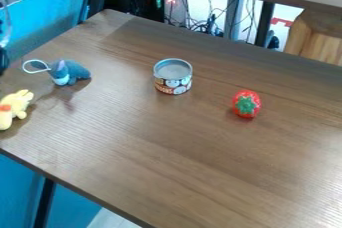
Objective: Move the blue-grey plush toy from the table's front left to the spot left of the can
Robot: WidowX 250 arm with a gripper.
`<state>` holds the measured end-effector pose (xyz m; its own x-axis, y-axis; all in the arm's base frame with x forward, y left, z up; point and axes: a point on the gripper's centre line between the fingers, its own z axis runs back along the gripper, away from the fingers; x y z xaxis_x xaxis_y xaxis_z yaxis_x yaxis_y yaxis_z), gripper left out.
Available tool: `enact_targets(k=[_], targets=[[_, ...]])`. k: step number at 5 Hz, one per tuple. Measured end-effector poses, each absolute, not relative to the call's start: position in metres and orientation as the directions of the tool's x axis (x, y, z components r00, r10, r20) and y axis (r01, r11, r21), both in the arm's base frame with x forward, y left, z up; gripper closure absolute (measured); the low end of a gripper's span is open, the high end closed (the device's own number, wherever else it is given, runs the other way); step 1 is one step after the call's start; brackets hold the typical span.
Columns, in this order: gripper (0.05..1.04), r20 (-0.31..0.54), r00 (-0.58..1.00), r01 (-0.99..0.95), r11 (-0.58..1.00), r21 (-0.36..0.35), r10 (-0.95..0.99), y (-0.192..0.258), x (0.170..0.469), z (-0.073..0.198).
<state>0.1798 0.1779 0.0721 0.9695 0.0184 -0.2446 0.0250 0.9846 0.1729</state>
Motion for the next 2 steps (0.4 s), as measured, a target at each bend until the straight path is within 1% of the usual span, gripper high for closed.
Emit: enact_targets(k=[1,2], targets=[[0.092,-0.198,0.98,0.039,0.987,0.153,-0.008,0.176,0.185,0.076],[0.09,-0.135,0.991,0.036,0.99,0.137,-0.017,0.177,0.199,0.083]])
